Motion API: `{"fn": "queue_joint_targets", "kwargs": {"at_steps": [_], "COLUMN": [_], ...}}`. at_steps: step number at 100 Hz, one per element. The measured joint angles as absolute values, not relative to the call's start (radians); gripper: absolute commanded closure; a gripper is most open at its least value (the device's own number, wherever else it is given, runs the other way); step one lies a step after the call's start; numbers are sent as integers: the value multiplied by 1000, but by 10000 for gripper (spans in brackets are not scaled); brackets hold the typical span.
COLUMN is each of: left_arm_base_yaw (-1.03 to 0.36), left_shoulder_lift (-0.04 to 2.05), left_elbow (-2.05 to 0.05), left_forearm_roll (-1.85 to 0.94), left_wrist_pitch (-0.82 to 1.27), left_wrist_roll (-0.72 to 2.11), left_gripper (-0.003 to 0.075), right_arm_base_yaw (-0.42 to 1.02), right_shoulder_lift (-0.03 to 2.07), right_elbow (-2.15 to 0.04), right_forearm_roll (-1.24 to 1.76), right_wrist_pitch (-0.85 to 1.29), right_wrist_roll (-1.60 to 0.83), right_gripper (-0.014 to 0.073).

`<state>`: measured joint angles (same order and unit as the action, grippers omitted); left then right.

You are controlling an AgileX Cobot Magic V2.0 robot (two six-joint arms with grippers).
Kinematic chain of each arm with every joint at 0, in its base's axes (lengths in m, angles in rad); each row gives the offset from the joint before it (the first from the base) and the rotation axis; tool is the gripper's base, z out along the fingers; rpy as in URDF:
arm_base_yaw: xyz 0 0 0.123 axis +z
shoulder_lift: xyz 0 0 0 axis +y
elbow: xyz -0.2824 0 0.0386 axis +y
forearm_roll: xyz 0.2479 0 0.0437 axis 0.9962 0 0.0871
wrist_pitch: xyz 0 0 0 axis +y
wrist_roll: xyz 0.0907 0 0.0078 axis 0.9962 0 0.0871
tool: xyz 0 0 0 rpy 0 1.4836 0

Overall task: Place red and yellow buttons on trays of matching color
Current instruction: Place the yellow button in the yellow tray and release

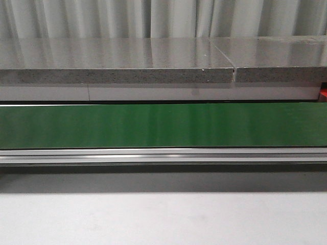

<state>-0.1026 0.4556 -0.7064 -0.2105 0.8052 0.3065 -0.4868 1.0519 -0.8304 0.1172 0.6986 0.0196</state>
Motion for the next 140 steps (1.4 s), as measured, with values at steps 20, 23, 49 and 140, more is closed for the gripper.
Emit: {"fn": "queue_joint_targets", "kwargs": {"at_steps": [20, 23, 49, 140], "left_arm_base_yaw": [-103, -103, -103, -103], "left_shoulder_lift": [456, 456, 456, 456], "left_elbow": [-706, -706, -706, -706], "left_forearm_roll": [-211, -211, -211, -211], "left_wrist_pitch": [805, 805, 805, 805], "left_wrist_roll": [307, 307, 307, 307], "left_gripper": [741, 741, 741, 741], "right_arm_base_yaw": [-539, -541, -566, -615], "right_shoulder_lift": [1148, 1170, 1301, 1430], "right_elbow": [-830, -830, -830, -718], "right_forearm_roll": [113, 113, 113, 113], "right_wrist_pitch": [670, 657, 556, 371], "right_wrist_roll": [38, 39, 64, 144], "right_gripper": [431, 431, 431, 410]}}
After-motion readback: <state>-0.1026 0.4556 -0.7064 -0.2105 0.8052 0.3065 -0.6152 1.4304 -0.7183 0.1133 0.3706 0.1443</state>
